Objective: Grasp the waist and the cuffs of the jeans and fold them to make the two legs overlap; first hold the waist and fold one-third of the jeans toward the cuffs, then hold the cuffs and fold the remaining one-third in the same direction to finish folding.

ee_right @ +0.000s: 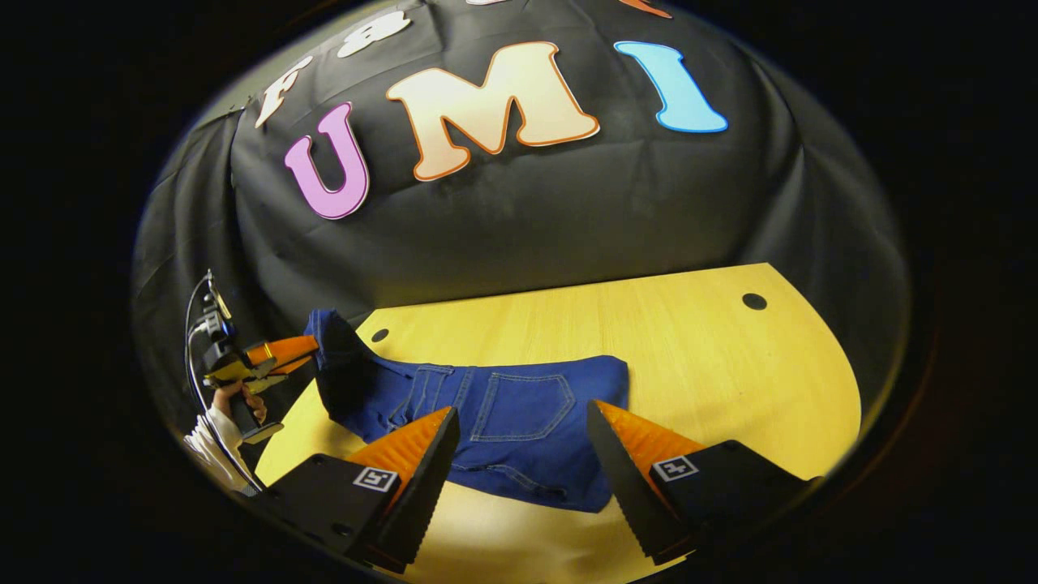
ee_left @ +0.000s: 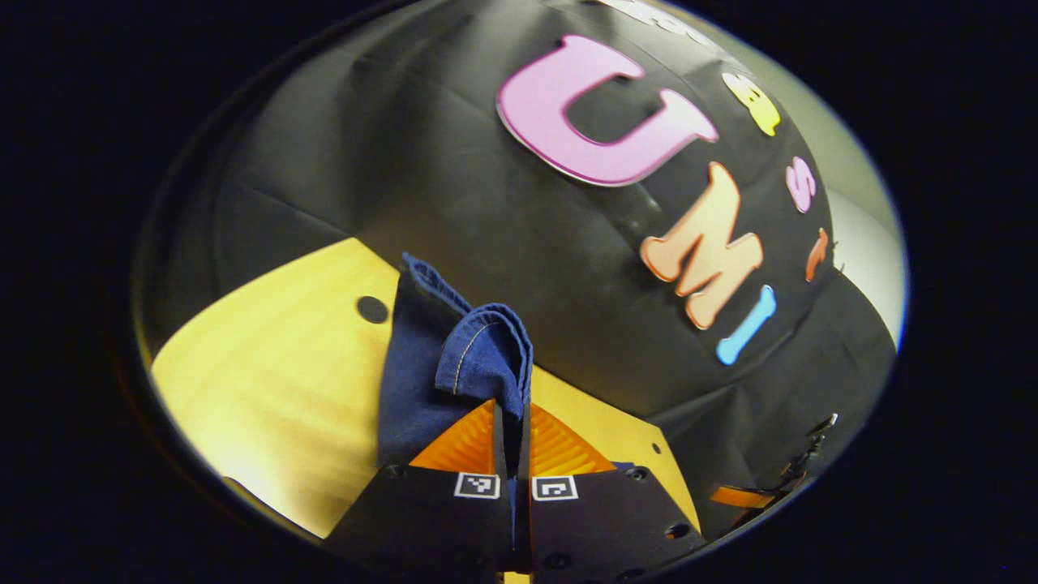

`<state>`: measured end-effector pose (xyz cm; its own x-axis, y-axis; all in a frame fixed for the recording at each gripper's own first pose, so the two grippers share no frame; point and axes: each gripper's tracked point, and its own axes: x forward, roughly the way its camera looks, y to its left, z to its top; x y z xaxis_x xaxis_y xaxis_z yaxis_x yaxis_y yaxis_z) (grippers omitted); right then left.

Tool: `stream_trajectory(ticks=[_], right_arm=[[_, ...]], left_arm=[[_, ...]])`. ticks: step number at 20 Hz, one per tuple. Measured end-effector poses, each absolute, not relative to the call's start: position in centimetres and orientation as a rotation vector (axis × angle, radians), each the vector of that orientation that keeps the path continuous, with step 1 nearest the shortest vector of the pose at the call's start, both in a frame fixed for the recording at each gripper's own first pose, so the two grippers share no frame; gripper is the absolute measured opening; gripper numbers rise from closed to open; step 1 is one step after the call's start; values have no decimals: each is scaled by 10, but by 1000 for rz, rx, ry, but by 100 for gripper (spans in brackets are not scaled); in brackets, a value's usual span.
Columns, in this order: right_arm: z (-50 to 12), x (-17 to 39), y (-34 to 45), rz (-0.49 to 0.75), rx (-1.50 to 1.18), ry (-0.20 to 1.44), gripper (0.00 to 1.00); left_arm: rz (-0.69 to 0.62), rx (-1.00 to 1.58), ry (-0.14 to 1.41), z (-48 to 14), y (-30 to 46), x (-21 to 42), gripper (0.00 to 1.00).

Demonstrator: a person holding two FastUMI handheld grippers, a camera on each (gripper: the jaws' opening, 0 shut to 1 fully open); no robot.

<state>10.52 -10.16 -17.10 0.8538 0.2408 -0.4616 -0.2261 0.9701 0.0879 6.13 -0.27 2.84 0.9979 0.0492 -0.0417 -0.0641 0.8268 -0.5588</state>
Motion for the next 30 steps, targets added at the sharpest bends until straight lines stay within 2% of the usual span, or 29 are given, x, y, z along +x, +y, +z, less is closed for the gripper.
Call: stream_trajectory(ticks=[5,6,9,12,15,17,18,20,23,26,27,28,29,30], right_arm=[[-171,94,-126,225,29,481,98],[-172,92,-132,221,36,481,100],[-170,88,-155,200,37,473,98],[-170,86,-184,169,26,470,98],[-171,84,-205,145,37,471,98],[-173,82,-215,134,59,477,100],[-174,80,-218,132,71,480,98],[-177,78,-223,130,79,484,98],[-180,75,-228,128,76,488,98],[-178,74,-225,140,89,484,98],[-175,74,-221,146,96,481,98],[-172,74,-219,150,99,473,98],[-168,73,-215,157,102,465,98],[-164,70,-210,166,108,455,98]], left_arm=[[-82,-582,16,59,-100,89,0],[-104,-565,24,60,-119,94,0],[-151,-503,77,51,-173,110,0],[-207,-459,146,29,-227,120,0],[-320,-452,203,4,-293,119,0],[-317,-307,283,-36,-316,115,0],[-328,-250,324,-58,-326,113,0],[-360,-221,381,-85,-349,104,0],[-342,-227,411,-103,-353,97,0],[-240,-214,354,-84,-324,94,0],[-194,-197,326,-71,-308,91,4],[-151,-171,296,-62,-295,91,0],[-108,-141,268,-50,-278,84,4],[-69,-112,242,-39,-266,78,12]])
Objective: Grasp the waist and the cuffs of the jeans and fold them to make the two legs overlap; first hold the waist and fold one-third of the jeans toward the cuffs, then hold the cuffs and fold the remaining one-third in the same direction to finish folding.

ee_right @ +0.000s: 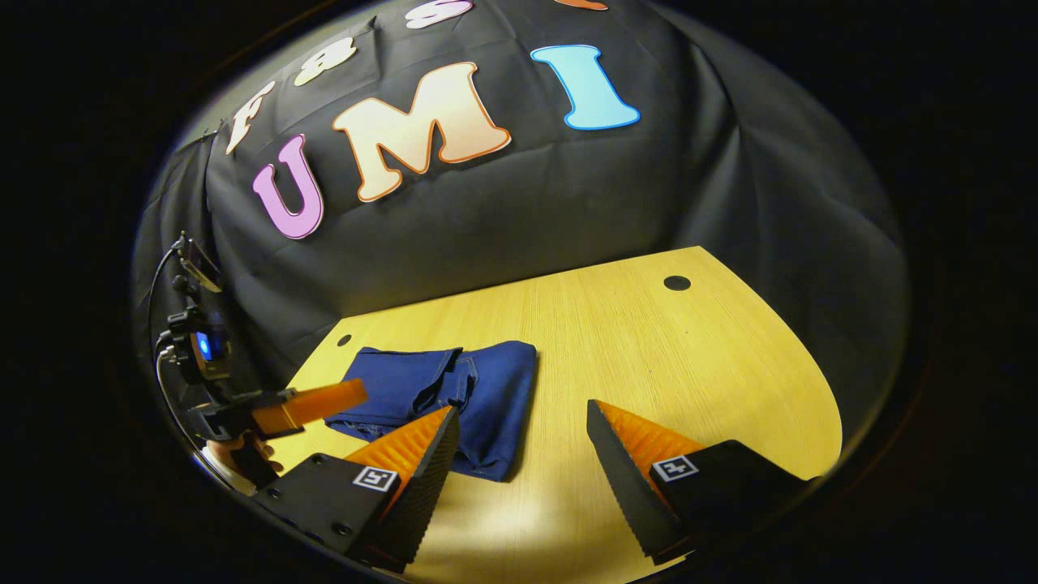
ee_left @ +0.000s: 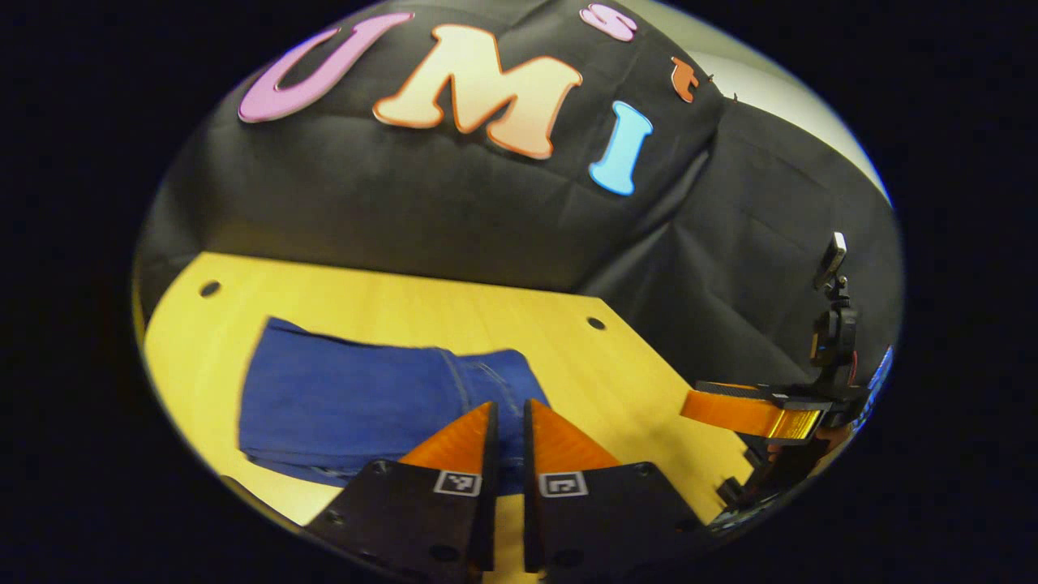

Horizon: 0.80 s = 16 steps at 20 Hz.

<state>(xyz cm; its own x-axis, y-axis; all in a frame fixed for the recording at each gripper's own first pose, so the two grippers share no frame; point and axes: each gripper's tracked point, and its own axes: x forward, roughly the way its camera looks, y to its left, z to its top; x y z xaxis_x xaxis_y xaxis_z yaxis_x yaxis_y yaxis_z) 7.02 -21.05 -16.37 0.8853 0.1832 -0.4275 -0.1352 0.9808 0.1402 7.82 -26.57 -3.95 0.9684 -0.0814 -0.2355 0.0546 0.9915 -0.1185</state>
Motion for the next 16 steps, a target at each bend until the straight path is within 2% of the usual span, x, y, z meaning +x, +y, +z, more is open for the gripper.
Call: stream_trajectory(ticks=[1,4,5,6,11,16], right_arm=[[-159,69,-205,177,111,444,98],[-146,62,-196,187,111,404,98],[-141,60,-194,188,112,388,98],[-137,57,-193,189,110,368,98],[-129,46,-197,158,99,323,98],[-133,40,-201,135,121,326,98]], left_arm=[[-35,-88,222,-30,-253,71,14],[56,-43,184,-9,-222,41,75],[95,-41,167,-4,-211,31,85],[131,-45,153,1,-202,22,91],[254,-57,110,5,-162,-7,94],[264,-65,134,-3,-153,-1,94]])
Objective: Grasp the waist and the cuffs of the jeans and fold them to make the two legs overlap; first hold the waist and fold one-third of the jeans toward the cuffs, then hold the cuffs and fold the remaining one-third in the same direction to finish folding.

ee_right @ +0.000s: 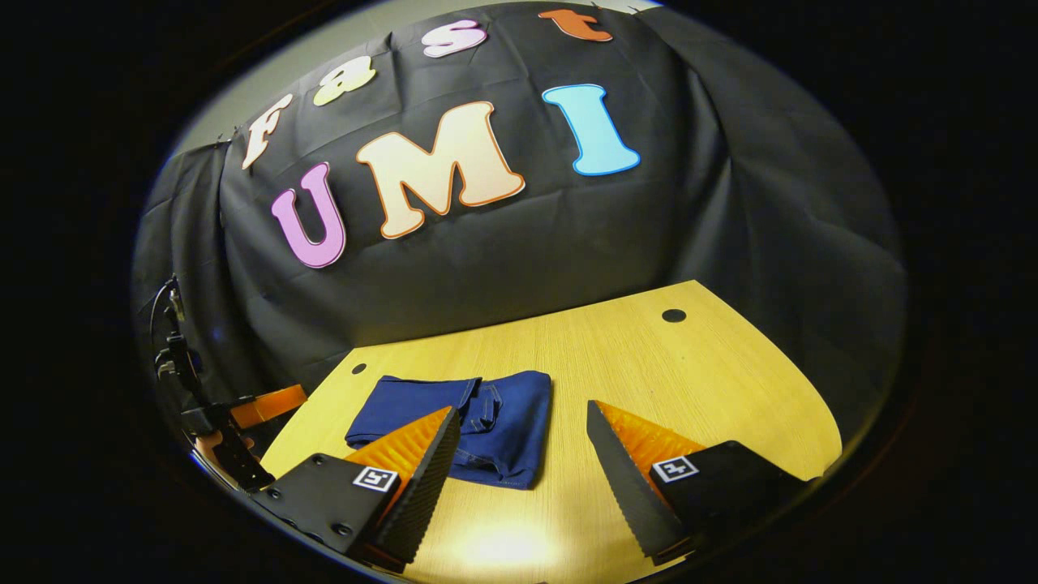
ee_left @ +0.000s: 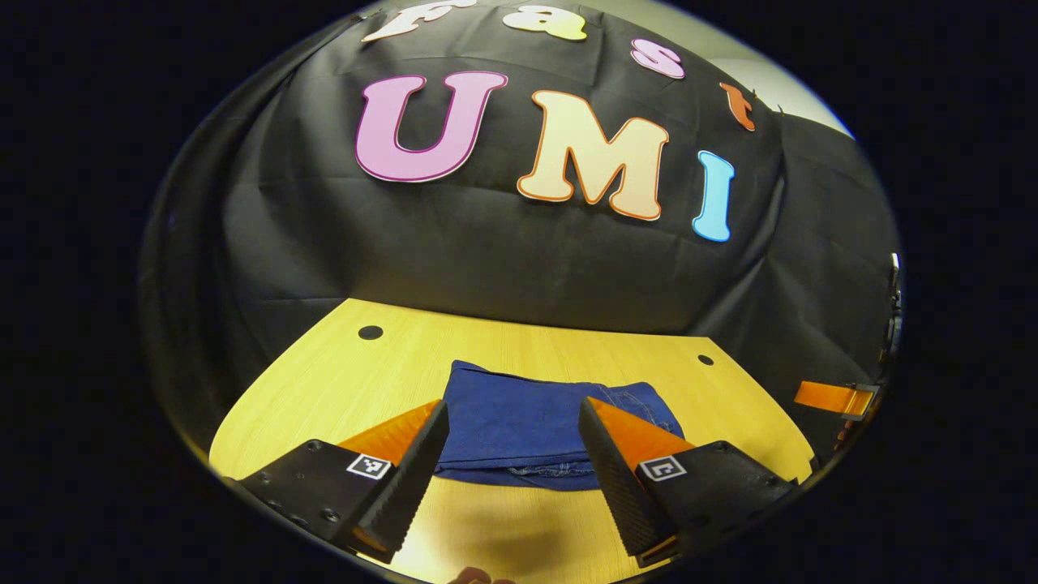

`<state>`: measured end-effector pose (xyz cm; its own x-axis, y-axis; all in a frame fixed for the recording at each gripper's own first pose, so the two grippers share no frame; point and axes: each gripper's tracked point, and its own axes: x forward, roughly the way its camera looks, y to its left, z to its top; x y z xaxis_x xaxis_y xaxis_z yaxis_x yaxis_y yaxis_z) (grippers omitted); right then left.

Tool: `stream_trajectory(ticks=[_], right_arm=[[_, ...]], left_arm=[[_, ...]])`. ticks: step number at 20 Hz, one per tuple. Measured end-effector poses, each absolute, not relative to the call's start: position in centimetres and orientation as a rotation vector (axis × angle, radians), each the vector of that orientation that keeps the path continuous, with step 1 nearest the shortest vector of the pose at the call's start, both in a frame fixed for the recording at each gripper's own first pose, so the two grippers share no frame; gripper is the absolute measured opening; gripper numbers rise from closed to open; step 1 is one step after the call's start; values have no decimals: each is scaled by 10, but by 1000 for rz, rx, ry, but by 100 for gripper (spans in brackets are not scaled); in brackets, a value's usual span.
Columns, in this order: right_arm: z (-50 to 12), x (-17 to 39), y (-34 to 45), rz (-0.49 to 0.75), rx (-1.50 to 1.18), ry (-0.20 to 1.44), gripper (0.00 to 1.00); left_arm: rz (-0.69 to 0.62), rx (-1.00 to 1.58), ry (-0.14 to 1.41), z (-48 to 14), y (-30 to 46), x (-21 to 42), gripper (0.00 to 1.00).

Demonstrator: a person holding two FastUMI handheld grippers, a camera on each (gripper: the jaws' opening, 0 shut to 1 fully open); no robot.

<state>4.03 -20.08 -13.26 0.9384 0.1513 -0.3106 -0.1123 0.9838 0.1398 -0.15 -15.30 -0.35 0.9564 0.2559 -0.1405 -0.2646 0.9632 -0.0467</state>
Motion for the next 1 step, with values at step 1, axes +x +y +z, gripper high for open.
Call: stream_trajectory(ticks=[1], right_arm=[[-132,40,-201,136,122,326,98]], left_arm=[[265,-60,138,-4,-154,0,95]])
